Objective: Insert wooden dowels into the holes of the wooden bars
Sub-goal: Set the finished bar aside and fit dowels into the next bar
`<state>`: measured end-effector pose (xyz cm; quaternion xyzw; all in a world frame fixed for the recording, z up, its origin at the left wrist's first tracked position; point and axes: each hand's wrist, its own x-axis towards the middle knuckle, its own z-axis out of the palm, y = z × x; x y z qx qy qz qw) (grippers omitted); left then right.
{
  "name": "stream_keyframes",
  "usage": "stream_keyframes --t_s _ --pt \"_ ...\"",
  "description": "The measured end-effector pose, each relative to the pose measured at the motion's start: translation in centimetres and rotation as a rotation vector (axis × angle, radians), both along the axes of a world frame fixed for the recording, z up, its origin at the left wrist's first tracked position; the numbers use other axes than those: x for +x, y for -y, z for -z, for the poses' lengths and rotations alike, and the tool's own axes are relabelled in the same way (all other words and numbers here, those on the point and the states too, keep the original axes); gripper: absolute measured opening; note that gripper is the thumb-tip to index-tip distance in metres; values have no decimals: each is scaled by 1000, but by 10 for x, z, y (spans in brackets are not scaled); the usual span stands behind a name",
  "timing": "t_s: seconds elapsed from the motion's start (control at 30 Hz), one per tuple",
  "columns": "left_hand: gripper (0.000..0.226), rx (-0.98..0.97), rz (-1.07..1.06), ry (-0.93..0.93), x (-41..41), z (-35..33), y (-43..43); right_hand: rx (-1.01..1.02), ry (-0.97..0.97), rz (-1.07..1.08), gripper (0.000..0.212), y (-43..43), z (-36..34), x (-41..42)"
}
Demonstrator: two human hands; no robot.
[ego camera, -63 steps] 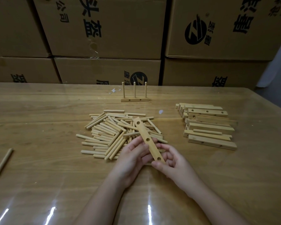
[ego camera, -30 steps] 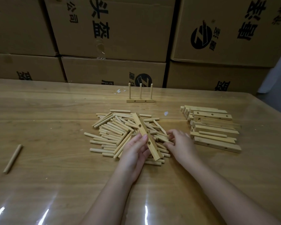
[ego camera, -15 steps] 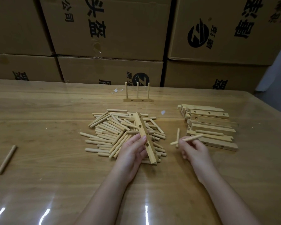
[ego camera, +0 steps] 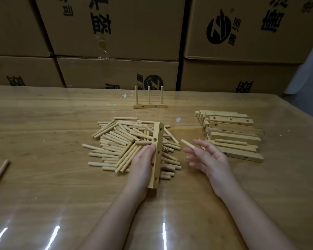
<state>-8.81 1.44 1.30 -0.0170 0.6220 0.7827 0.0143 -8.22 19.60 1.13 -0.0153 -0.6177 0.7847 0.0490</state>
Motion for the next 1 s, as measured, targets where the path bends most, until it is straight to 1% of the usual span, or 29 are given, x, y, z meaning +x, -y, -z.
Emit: stream_keyframes --t_s 0.13,0.27,0.37,0.5,0.77,0.93,1.0 --pt "27 -25 42 -24 5 -6 -3 50 -34 48 21 4 0 0" --pt "25 -69 53 -50 7 -7 -4 154 -101 134 13 12 0 1" --pt "23 -101 78 -67 8 -5 -5 170 -160 167 13 17 -1 2" --pt "19 -133 106 -104 8 -2 -7 178 -197 154 13 20 -2 1" --pt "23 -110 124 -104 8 -1 -7 243 -200 165 13 19 1 -1" --pt "21 -126 154 -141 9 0 -8 295 -205 165 14 17 2 -1" --pt "27 -139 156 -166 9 1 -8 314 -210 164 15 15 1 -1"
